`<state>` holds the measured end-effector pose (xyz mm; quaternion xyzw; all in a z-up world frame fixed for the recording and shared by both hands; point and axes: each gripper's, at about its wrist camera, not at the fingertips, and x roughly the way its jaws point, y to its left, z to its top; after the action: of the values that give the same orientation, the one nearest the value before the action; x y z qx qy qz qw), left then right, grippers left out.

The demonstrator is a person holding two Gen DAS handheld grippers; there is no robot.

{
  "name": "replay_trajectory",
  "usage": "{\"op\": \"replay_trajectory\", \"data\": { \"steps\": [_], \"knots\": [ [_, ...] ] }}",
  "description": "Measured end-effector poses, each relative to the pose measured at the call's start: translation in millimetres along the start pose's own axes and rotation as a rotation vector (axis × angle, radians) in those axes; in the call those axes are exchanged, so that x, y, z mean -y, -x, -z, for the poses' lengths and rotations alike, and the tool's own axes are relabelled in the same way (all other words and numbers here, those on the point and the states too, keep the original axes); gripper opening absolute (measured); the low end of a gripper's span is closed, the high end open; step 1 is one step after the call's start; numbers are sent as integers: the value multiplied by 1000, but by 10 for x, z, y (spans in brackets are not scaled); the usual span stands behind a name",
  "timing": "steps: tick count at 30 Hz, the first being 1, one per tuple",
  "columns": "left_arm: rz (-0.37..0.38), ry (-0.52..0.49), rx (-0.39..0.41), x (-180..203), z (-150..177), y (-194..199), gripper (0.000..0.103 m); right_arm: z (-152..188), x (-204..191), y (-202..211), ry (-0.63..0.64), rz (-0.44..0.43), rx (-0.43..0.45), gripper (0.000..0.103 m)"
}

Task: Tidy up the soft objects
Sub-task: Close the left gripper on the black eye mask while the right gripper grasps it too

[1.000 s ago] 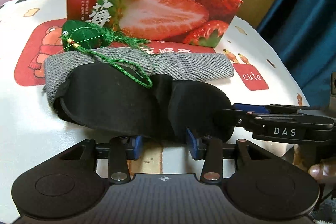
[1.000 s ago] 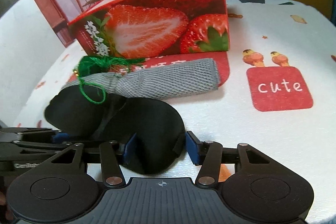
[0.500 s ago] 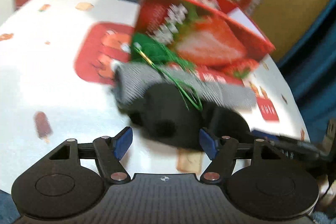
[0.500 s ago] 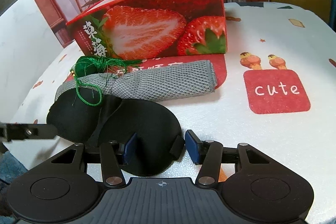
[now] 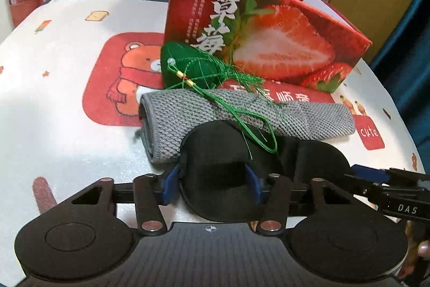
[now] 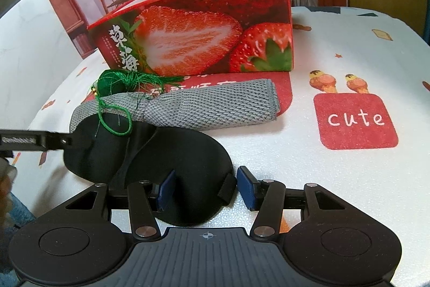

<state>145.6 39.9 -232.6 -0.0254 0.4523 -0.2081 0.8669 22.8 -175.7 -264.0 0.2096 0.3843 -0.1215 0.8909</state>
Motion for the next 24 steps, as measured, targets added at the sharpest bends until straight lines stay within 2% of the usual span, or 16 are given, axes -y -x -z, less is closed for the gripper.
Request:
{"op": "replay_trajectory", "data": {
  "steps": [2,5,10,17,24],
  "knots": [
    [-7,-24,3,11,28,6,42,-4,-4,0,2,1,-1,49],
    [-6,-42,1,31,53,21,37,-16,7,10,-13,-4,-5,48],
    [-24,-50,-3,82,113,58,37,-37,14,114,-7,22,13,53],
    [-75,-75,-1,185,197,106,37,-45,0,153,-9,35,-35,54],
    [-54,-61,-8,162,192,117,37,-11,-69,96,12,23,-80,55]
  ]
}}
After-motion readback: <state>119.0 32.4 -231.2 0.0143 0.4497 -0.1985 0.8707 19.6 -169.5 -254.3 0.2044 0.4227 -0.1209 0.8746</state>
